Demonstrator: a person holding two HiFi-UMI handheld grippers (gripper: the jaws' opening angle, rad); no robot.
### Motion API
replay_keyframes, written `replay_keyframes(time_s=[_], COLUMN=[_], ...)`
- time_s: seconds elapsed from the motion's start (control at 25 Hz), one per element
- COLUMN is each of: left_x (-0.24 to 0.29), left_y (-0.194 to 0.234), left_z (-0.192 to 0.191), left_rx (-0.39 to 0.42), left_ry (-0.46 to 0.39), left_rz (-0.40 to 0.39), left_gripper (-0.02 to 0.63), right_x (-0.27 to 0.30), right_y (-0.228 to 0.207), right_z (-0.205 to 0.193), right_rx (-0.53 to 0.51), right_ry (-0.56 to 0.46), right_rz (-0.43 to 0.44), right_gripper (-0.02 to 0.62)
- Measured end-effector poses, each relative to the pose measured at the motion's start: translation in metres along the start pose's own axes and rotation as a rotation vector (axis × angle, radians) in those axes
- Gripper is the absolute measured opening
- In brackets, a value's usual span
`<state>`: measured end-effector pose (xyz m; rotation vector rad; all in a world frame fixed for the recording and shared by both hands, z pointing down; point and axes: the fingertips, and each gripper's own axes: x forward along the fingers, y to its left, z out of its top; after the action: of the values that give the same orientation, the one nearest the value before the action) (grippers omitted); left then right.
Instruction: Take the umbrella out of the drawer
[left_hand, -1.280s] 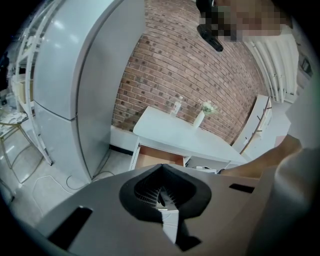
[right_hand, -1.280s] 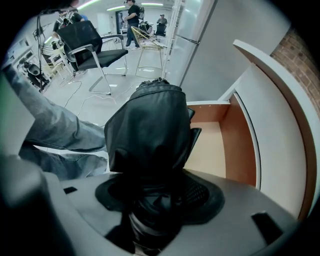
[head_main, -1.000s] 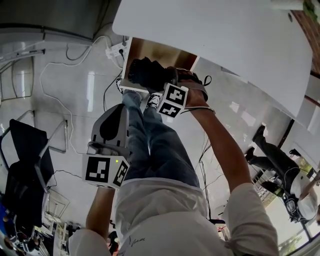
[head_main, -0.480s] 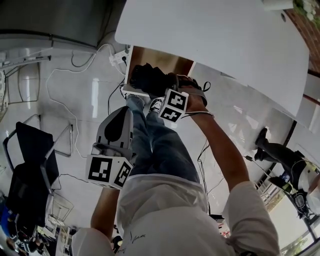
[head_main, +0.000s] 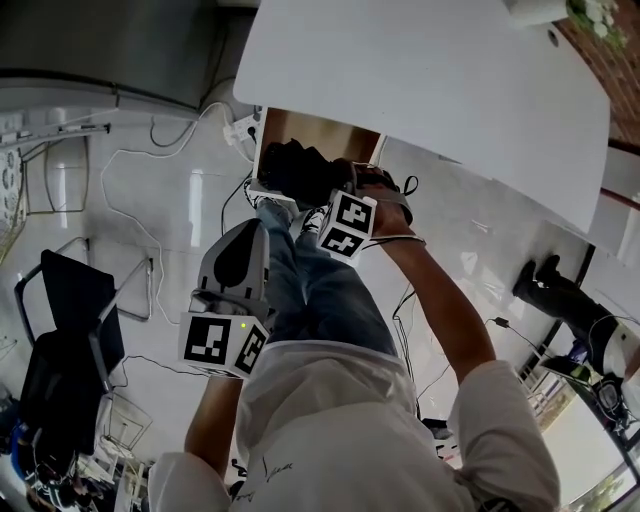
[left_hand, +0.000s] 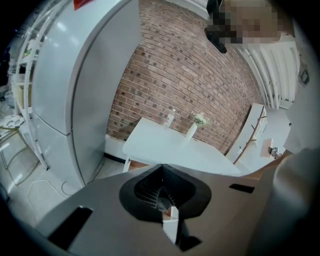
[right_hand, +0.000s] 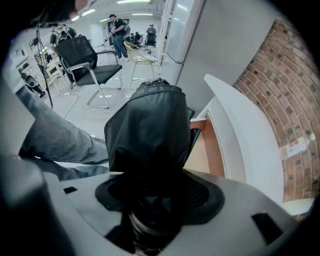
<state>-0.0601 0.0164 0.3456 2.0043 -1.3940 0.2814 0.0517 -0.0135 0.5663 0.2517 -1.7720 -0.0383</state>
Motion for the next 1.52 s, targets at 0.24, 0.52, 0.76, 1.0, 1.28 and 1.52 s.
replay_keyframes(time_s=[0.24,0.52,0.76,1.0,1.28,1.52], left_x=[-0.006,-0.014,-0.019,-0.029,-0.041,-0.044], left_y=[-0.007,-0.012,-0.02,-0.023,-0.027,-0.035], left_z=[0.009,0.017,0.026,0.029,0.036,0.043], left_rx=[0.004,0.017,0.033,0.046,0.054,0.065], left_ry=[-0.009,-0.025,-0.048,-0.061,-0.075,-0.09], left_rz=[0.002,0.012,0.011,0.017,0.024,0.024], left_gripper=[0.017,0.017,0.017,0.017,0.017,0.017], right_x=[-0.026,-0.05,-0.072,-0.091,-0.117,-0.135], right_y=[-0.004,-0.006,-0.007,-0.003,-0.002,-0.005], right_z=[0.009,0.012,0.012,0.011,0.014,0.013], right_rx=[0.018,0.045,0.074,0.14,0.203,0.247], right_ry=[-0.032,-0.058,-0.091,-0.122,-0.168,-0.203], right_rz=[-0.015,-0.032,-0.031,-0.035,-0.054,-0.061], right_gripper=[0.264,0.264,0.264,0.264,0.264,0.264])
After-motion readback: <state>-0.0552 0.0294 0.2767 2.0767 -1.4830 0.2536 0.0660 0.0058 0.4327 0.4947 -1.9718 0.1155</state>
